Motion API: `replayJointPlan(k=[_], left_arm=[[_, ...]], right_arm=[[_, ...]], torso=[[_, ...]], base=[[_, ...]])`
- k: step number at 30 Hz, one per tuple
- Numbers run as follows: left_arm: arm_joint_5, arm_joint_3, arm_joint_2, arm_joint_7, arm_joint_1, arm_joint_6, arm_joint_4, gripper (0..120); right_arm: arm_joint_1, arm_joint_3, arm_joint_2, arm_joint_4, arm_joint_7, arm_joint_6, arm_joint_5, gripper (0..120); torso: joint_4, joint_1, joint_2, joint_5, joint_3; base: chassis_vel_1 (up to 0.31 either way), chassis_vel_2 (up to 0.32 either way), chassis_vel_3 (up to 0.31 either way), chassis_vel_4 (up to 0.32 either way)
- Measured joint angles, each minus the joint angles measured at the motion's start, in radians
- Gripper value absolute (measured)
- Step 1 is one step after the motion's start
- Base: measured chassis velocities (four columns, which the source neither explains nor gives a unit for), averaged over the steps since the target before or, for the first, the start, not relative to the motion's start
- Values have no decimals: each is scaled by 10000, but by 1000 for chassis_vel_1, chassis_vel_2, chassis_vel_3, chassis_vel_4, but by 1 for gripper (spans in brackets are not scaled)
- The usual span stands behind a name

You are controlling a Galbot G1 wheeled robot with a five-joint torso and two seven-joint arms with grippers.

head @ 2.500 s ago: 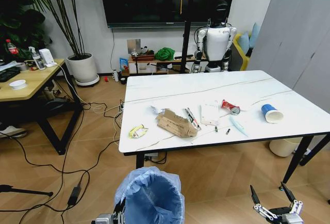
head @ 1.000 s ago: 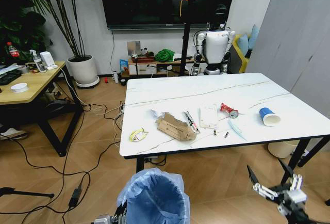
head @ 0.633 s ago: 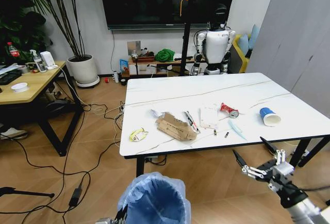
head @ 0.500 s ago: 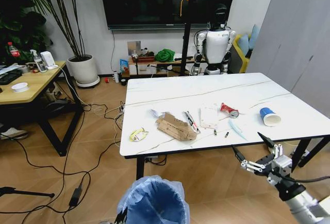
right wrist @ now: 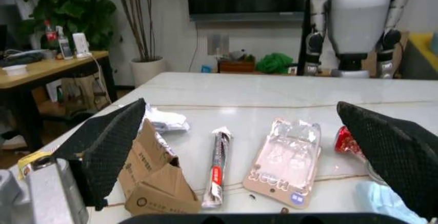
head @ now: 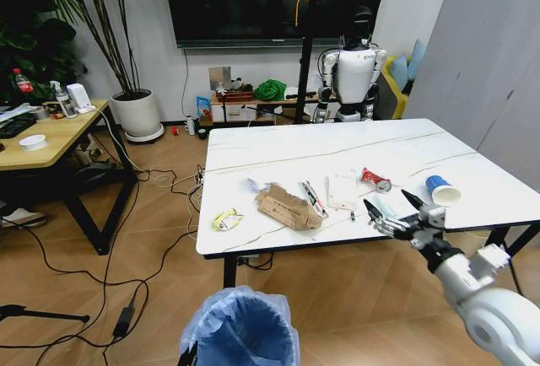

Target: Pick up the trash bin and place the trash from the table into it.

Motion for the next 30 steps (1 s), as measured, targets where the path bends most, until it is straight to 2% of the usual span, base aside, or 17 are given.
replayJointPlan(k=[1, 7, 8, 15, 17, 21, 22, 27, 30], left_arm=[[0, 0, 0, 0, 0, 0, 0, 0], [-48, -36, -8, 4, -57, 0, 103, 0], [-48, -36, -8, 4, -57, 0, 103, 0], [-303, -134, -98, 2, -236, 36, 263, 0], [-308, -127, -130, 1, -262, 35, 290, 0], [-314, -31, -265, -2, -434, 47, 376, 0], [-314, -31, -265, -2, -434, 47, 376, 0], [-391, -75, -297, -14, -539, 56, 455, 0], [-392, -72, -348, -14, -569, 46, 477, 0]], right_arm=[[0, 0, 0, 0, 0, 0, 0, 100], [2049, -1771, 251, -1363, -73, -140, 257, 100], [2049, -1771, 251, -1363, -73, -140, 257, 100], [4055, -4098, 740, -2561, -35, 15, 302, 100], [4230, -4296, 793, -2652, -18, 15, 333, 100], [5638, -5470, 980, -3214, -114, -213, 715, 100], [5638, -5470, 980, -3214, -114, -213, 715, 100], [7023, -6707, 1062, -3713, -179, -999, 1280, 100], [7354, -7076, 1126, -3885, -183, -1459, 1356, 100]], torso=[[0, 0, 0, 0, 0], [1, -1, -5, 5, 0], [1, -1, -5, 5, 0], [1, -3, -7, 1, -3], [1, -3, -8, 3, -2], [2, -4, -9, -1, -3], [2, -4, -9, -1, -3], [2, -4, -9, 1, -4], [2, -5, -9, 1, -4]], base=[[0, 0, 0, 0], [0, 0, 0, 0], [0, 0, 0, 0], [0, 0, 0, 0], [0, 0, 0, 0], [0, 0, 0, 0], [0, 0, 0, 0], [0, 0, 0, 0], [0, 0, 0, 0]])
